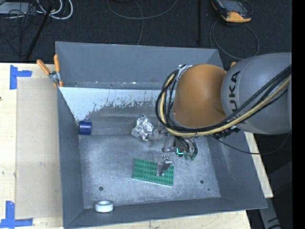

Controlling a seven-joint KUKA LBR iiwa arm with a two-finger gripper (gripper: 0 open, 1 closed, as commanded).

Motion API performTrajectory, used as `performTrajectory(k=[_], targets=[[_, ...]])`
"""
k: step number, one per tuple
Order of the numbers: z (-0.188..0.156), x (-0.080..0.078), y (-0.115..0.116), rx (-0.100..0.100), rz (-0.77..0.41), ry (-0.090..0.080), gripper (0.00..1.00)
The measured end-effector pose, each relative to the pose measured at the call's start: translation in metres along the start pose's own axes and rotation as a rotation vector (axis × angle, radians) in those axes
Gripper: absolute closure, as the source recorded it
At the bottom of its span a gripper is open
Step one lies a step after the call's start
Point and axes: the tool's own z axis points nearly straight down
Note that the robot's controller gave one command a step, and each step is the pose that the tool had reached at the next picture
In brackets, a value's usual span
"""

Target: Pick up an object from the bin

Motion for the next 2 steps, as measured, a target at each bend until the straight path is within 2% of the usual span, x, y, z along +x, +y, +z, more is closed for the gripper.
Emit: performTrajectory(k=[1, 2], targets=[[0.082, -0.04, -0.007, -0.001, 0.161, -0.006, 0.0], [0.056, 0.03, -0.067, 0.003, -0.159, -0.004, 0.0]])
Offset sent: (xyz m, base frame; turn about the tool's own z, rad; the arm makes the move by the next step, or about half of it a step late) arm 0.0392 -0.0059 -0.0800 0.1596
